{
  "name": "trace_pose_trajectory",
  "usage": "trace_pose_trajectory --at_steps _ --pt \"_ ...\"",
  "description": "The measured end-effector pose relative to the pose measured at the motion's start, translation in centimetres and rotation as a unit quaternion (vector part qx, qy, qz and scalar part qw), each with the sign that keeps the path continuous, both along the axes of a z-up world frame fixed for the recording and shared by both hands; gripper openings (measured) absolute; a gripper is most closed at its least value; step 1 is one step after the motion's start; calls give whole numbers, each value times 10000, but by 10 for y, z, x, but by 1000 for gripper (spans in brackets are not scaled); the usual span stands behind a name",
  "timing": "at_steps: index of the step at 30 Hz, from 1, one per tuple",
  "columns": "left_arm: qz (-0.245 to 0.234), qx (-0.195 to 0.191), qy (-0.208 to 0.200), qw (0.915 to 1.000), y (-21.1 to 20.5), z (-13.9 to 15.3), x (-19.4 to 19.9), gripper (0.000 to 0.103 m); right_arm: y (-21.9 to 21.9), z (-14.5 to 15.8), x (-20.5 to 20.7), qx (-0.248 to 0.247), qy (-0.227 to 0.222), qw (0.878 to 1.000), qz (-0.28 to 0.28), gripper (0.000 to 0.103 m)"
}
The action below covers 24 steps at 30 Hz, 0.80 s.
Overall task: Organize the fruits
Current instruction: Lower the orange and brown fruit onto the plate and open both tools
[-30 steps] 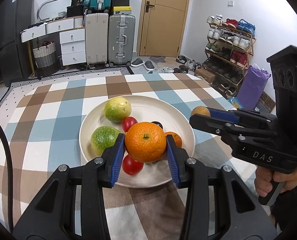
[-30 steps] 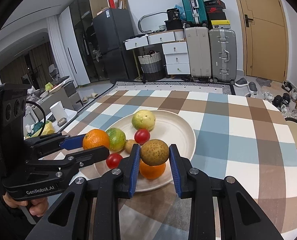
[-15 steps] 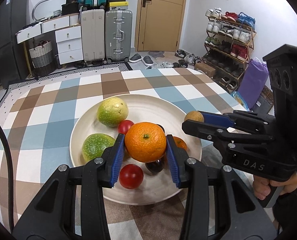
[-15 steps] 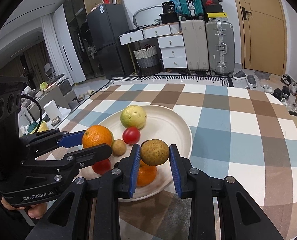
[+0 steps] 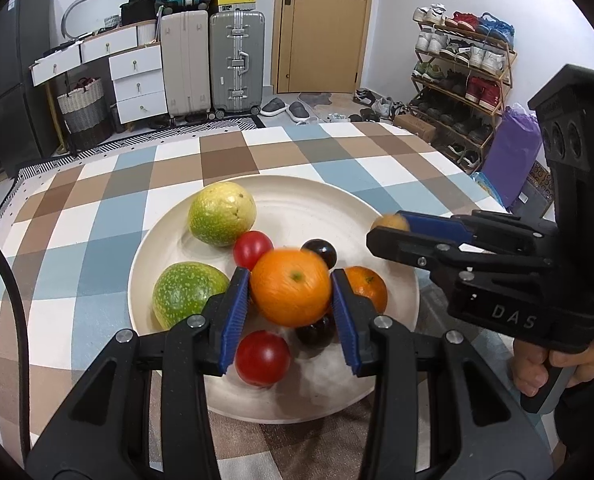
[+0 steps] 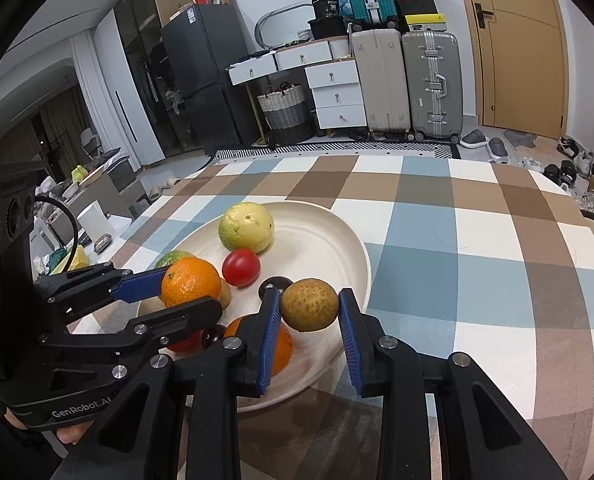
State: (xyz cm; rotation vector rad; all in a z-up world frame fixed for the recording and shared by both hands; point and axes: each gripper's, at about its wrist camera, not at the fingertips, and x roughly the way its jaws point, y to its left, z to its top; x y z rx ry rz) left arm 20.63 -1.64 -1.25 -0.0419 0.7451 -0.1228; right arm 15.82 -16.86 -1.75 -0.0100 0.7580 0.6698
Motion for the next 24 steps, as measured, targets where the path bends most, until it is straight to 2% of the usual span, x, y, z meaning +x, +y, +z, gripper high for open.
trace_pose_trajectory --at_steps 2,3,5,7,10,12,15,17,18,19,24 --pt "-5 -14 6 10000 1 1 0 38 -3 2 -1 70 -25 10000 -31 39" --pt "-23 -72 2 10000 3 2 -1 39 -7 3 -2 151 -60 9999 -54 46" --pt "11 -133 -82 9999 6 5 -4 46 -10 7 -3 275 -69 9996 -35 54" --pt "71 -177 -152 9997 9 8 -8 58 -10 9 -4 262 -123 9996 -65 55" --pt "136 -292 -255 9992 15 14 -15 77 -12 10 -10 270 -190 9994 -58 75" --pt "225 -287 -373 9986 19 18 -22 82 -14 10 -12 300 -172 9994 -42 82" --pt "287 -264 -473 9981 23 23 -31 85 -14 12 -16 308 -192 9993 -23 90" --pt "348 -236 -542 9976 26 25 -39 91 -16 14 -21 274 -294 9992 -69 96" --pt "401 -218 -577 9973 28 26 -43 99 -17 15 -24 285 -334 9990 -88 100" --pt "444 -210 -608 9969 29 27 -47 103 -19 15 -27 321 -364 9988 -100 102" --pt "509 -124 -771 9956 33 28 -66 103 -27 17 -41 377 -466 9982 -69 103"
